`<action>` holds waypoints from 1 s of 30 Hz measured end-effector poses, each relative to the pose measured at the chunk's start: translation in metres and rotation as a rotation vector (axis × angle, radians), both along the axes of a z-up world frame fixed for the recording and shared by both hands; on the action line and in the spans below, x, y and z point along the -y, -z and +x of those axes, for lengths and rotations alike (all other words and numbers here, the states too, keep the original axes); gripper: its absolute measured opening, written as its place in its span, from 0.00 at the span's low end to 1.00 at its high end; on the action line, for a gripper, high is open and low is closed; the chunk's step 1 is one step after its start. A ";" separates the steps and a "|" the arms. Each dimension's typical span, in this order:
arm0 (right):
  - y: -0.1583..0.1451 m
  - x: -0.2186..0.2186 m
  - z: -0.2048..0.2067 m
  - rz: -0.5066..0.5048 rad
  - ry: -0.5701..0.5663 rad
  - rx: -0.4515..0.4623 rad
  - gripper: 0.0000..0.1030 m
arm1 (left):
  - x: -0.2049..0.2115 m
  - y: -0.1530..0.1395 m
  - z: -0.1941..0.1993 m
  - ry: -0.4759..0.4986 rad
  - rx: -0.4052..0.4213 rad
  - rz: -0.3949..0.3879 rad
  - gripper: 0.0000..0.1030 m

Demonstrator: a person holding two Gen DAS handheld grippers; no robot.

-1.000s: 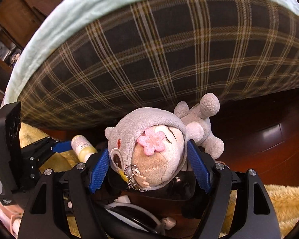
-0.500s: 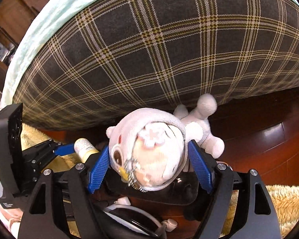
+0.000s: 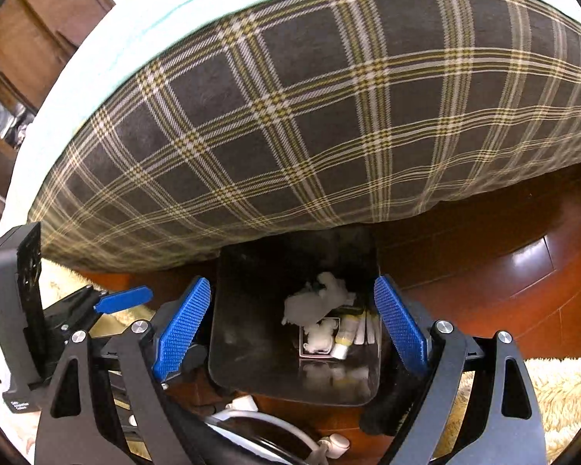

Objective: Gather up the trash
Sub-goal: 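Raise both tools back over the bed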

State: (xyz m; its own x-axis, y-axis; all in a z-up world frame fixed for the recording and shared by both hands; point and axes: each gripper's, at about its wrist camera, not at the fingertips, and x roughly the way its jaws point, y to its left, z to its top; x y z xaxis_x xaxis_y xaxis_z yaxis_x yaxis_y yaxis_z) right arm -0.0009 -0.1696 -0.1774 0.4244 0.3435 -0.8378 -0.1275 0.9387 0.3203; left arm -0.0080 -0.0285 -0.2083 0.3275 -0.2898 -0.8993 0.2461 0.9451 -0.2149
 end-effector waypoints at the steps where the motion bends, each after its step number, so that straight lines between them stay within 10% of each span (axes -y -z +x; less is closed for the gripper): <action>1: -0.003 0.002 0.000 0.004 0.005 0.010 0.85 | -0.001 -0.006 -0.001 -0.004 0.015 0.003 0.91; 18: -0.171 0.021 0.025 -0.091 0.010 0.379 0.92 | -0.032 -0.162 0.007 -0.046 0.311 -0.032 0.91; 30: -0.206 -0.003 0.128 -0.140 0.019 0.439 0.96 | -0.074 -0.220 0.108 -0.207 0.397 0.019 0.92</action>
State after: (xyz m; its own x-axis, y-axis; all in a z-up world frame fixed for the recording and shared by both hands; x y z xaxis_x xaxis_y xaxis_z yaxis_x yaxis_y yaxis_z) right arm 0.1271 -0.1668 0.0286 0.7550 0.2282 -0.6147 -0.2049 0.9727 0.1094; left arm 0.0995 0.0458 0.0114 0.6974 -0.1662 -0.6972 0.1113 0.9861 -0.1237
